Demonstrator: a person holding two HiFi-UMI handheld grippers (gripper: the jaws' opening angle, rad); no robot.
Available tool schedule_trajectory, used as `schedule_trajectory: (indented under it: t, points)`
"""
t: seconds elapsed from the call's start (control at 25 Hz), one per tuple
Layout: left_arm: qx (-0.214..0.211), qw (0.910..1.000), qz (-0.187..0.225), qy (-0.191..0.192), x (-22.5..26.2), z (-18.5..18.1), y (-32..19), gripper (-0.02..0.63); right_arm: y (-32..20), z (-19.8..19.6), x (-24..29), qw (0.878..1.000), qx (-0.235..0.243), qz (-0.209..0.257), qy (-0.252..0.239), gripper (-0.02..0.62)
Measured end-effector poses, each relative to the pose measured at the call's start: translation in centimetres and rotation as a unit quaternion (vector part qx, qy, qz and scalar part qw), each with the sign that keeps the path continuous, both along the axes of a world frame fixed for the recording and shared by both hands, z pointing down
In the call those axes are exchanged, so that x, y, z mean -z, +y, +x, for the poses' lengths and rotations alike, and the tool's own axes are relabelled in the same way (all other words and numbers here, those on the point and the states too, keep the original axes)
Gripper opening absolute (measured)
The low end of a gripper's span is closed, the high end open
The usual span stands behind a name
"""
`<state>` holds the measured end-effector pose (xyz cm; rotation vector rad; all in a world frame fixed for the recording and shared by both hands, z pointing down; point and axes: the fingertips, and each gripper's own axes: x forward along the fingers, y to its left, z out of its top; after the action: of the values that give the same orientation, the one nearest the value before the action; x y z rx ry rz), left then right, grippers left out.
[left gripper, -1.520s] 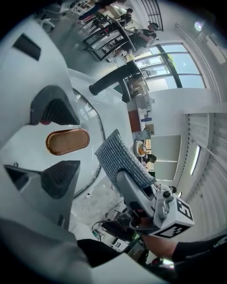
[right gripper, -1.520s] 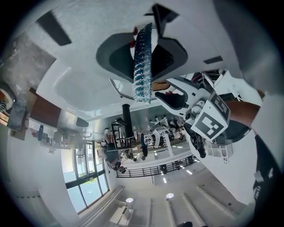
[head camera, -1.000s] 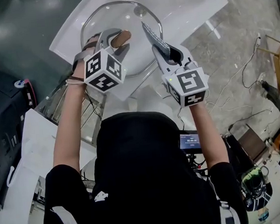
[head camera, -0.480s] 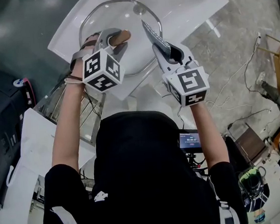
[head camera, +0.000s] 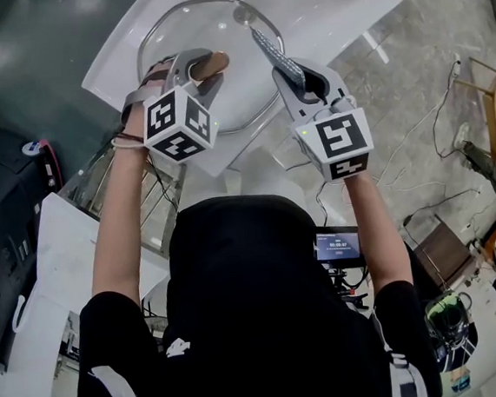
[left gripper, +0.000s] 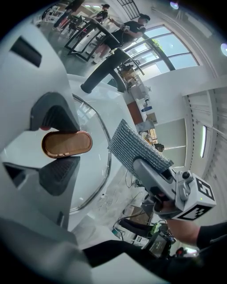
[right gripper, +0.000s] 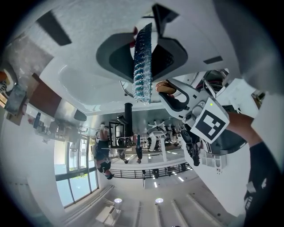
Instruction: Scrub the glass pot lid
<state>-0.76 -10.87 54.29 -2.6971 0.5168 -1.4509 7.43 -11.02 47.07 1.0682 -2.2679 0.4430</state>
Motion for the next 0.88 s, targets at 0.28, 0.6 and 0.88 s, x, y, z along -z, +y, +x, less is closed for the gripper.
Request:
schedule_trajectory:
  t: [0.28,0.6,0.88]
  points:
    - [-0.007,0.9999,0.008,-0.002,-0.1,0.1,0.0,0.173,-1.3,-0.8,-0.4,0.993,0.068,0.042,0.083,0.069]
    - [-0.013,0.9999,0.006,-0.003,-0.5,0.2,-0.1,0.173,-2.1,-0.9,-1.6,0.973,0.131,0.073,0.174,0.069]
    - [-0.013,0.9999,0.007,-0.002,-0.3,0.0,-0.1,0.173,-2.2,-1.6,-3.0,0.963,0.161,0.070,0.206,0.069]
